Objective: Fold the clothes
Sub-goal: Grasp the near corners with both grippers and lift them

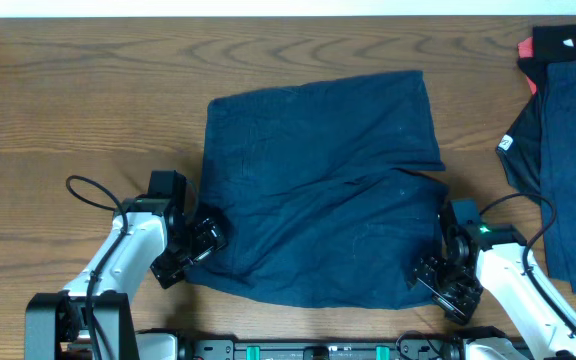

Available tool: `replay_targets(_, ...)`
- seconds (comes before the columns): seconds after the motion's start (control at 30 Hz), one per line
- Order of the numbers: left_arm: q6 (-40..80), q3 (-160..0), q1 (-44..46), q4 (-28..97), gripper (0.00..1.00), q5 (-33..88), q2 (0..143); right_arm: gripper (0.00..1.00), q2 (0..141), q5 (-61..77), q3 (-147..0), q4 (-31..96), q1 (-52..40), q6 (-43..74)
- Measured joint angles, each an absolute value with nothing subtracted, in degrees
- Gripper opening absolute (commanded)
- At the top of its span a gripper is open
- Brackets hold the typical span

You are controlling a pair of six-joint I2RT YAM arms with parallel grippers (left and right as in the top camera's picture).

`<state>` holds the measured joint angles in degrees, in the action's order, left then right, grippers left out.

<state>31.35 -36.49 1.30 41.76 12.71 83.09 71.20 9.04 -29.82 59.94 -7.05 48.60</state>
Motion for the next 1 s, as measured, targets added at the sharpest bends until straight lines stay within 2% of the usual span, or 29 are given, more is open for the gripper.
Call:
replay_targets(0.17, 31.3, -36.5, 1.3, 41.8, 0.98, 12.7, 83.1, 0.75, 71.2, 9.3, -29.5, 59.6, -7.0, 48.6)
replay_targets(0.27, 31.3, -36.5, 1.3, 41.8, 0.98, 12.7, 83.1, 0.68, 71.2, 9.3, -28.7, 58.5, -7.0, 48.7)
replay_targets(0.33, 31.3, -36.5, 1.3, 41.8, 0.98, 12.7, 83.1, 0.68, 71.2, 9.6, -27.9, 57.3, -7.0, 48.8)
replay_targets(0.53, 31.4, -36.5, 1.3, 41.8, 0.98, 12.7, 83.1, 0.34, 71.2, 11.8, -25.6, 54.5, -7.0, 48.8)
replay_targets(0.57, 31.4, -36.5, 1.3, 41.8, 0.98, 12.7, 83.1, 0.31, 71.2, 11.9, -25.6, 54.5, -7.0, 48.8)
replay_targets(0.83, 31.4, -36.5, 1.3, 41.8, 0.99, 12.7, 83.1, 0.28, 71.2, 12.1, -25.6, 55.0, -7.0, 49.0)
replay_targets(0.87, 31.3, -36.5, 1.3, 41.9, 0.92, 12.7, 83.1, 0.24, 71.2, 12.0, -25.7, 55.4, -7.0, 49.1)
replay_targets(0.9, 31.5, -36.5, 1.3, 41.9, 0.80, 12.7, 83.1, 0.17, 71.2, 12.0, -25.9, 55.8, -7.0, 48.9)
replay_targets(0.93, 31.6, -36.5, 1.3, 41.9, 0.72, 12.5, 83.0, 0.16, 71.2, 12.0, -26.3, 56.4, -7.0, 49.0)
replay_targets(1.0, 31.3, -36.3, 1.3, 42.0, 0.62, 12.5, 83.1, 0.04, 71.2, 11.7, -27.7, 57.9, -7.0, 49.0)
